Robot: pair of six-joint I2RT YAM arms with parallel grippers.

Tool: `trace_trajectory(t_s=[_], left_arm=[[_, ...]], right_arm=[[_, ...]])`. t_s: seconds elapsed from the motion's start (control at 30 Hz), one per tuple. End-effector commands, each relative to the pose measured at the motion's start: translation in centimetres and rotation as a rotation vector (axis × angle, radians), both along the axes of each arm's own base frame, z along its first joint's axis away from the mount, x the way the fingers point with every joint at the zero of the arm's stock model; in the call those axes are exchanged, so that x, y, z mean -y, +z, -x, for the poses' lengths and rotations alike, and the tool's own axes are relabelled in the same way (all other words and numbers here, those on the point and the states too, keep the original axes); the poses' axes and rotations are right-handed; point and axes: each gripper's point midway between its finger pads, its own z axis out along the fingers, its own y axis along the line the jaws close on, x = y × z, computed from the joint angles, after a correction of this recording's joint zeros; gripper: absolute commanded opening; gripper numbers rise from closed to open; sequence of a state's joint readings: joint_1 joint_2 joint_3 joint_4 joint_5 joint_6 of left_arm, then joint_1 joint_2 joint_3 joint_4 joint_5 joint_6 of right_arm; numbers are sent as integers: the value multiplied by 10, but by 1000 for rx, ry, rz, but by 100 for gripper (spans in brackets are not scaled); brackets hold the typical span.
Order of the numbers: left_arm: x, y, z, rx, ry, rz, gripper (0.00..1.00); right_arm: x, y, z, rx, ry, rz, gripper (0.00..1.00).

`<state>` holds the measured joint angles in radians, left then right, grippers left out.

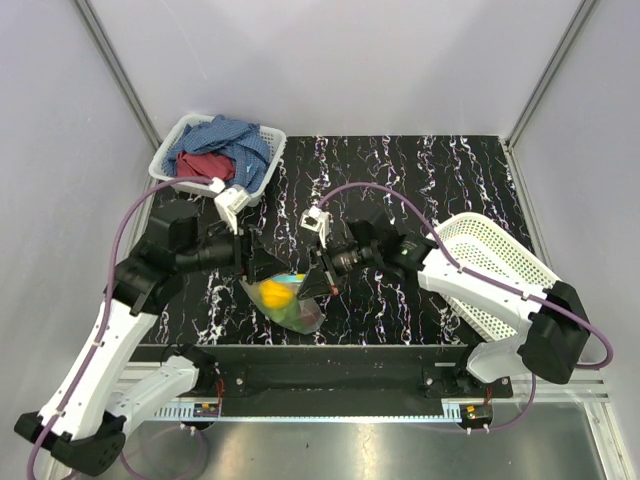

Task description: Open the zip-top bag and remove the fake food

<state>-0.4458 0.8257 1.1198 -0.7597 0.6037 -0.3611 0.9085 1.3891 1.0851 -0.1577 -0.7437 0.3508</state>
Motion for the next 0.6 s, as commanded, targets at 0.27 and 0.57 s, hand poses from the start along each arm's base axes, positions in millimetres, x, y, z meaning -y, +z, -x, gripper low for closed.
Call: trace_trajectory(t_s=[0.27,0.57], left_arm=[[42,0,14,63,-446,71,55],[46,-15,29,13,-522,90,46]], right_arm=[[9,20,20,-46,146,-33,0],[8,20,9,-45,133,-41,0]])
